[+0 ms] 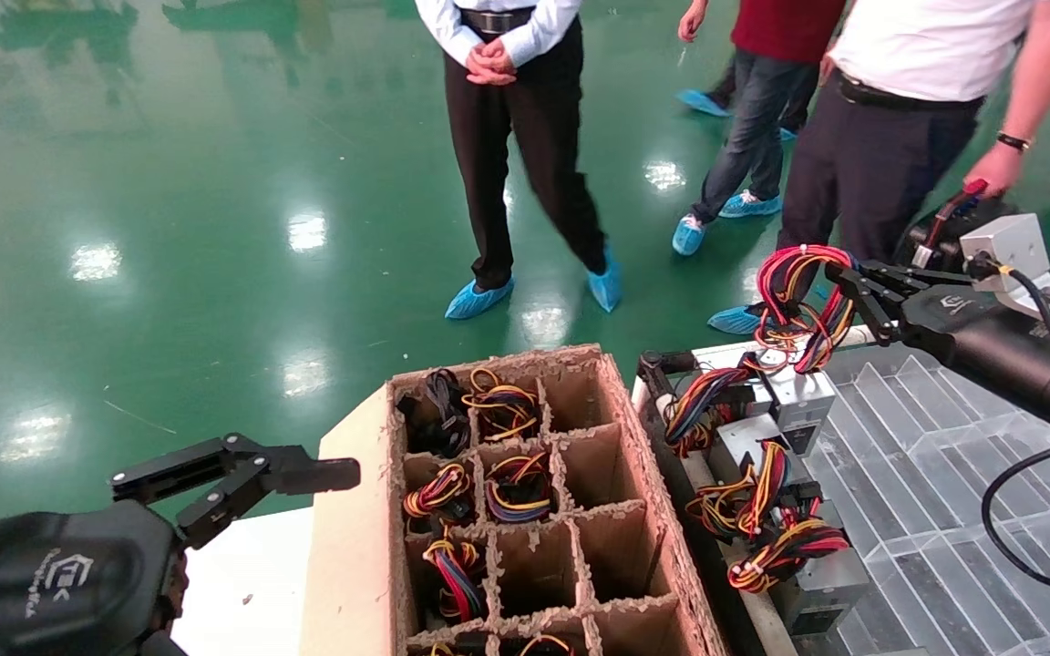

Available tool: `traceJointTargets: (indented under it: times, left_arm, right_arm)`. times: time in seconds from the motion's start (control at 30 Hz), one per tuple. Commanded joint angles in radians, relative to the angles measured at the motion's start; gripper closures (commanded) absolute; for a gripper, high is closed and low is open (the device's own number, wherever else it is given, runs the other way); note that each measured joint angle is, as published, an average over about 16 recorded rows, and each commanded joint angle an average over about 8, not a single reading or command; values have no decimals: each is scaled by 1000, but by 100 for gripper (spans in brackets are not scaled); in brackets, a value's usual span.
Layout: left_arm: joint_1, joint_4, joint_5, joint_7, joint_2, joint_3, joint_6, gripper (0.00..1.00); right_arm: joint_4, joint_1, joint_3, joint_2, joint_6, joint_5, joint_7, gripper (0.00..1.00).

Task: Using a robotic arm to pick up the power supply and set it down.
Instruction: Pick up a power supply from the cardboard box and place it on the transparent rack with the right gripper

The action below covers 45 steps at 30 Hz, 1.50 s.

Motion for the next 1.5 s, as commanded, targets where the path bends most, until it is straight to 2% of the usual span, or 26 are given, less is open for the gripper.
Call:
traceJointTargets:
  times: [0.03, 0.47, 0.5, 0.73, 0.77, 1.27, 1.5]
  left_arm:
    - [0, 0, 0, 0, 0, 0, 0, 0]
    - [0, 0, 0, 0, 0, 0, 0, 0]
    - [0, 0, 0, 0, 0, 0, 0, 0]
    - [0, 0, 0, 0, 0, 0, 0, 0]
    - [0, 0, 0, 0, 0, 0, 0, 0]
    - [0, 0, 0, 0, 0, 0, 0, 0]
    - [0, 1, 0, 0, 0, 0, 0, 0]
  right_arm:
    - [1, -3, 0, 1, 1, 1, 2, 100]
    - [1, -22, 3, -27, 60, 5, 6, 100]
    - [2, -24, 3, -27, 62, 5, 7, 95]
    - [4, -28, 4, -28, 66, 6, 15, 10]
    - [4, -28, 4, -28, 67, 7, 16, 1]
    - [4, -26, 1, -25, 64, 3, 19, 0]
    - [-4, -4, -15, -2, 22, -21, 66, 0]
